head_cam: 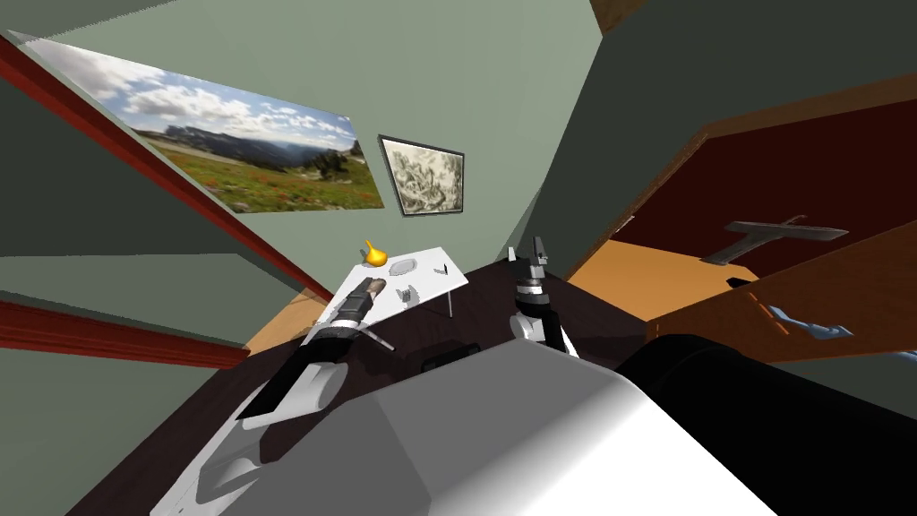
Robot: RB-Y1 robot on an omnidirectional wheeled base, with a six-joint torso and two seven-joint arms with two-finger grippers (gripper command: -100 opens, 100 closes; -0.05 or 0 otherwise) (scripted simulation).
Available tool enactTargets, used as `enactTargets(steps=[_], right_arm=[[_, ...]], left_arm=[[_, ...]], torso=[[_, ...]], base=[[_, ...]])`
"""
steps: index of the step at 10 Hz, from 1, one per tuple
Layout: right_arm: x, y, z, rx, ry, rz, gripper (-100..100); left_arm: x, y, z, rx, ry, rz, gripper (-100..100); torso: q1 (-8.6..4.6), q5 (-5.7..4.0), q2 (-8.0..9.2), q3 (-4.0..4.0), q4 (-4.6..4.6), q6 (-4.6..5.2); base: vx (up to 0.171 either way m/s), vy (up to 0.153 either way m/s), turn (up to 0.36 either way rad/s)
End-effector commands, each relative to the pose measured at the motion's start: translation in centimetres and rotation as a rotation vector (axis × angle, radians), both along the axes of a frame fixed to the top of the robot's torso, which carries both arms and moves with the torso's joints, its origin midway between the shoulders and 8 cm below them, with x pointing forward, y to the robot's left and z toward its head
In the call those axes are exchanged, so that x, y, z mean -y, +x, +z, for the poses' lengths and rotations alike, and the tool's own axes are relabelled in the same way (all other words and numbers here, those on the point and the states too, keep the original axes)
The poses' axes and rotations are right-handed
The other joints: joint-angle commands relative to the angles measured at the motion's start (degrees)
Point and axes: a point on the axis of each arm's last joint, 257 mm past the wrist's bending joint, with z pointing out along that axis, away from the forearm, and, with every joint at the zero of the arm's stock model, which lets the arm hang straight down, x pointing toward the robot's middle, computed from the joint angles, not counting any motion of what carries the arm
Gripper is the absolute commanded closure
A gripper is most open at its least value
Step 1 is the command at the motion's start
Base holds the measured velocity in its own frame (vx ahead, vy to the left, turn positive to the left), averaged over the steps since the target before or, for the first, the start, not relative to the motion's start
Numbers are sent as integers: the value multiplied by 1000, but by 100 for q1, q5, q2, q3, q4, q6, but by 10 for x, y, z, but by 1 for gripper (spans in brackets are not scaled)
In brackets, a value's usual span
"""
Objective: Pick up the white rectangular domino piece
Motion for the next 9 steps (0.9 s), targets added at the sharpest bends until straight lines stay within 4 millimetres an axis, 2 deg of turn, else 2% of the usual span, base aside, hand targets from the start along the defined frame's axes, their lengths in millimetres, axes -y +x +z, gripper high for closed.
enactTargets(steps=[1, 9], right_arm=[[0, 0, 0, 0, 0, 0, 0], [0, 0, 0, 0, 0, 0, 0]], left_arm=[[-3, 1, -13, -51, 3, -1, -100], [-14, 3, -80, -325, 30, -41, -100]], torso=[[0, 0, 0, 0, 0, 0], [-2, 0, -4, -2, -1, 0]], base=[[-10, 32, -92], [-6, 33, -122]])
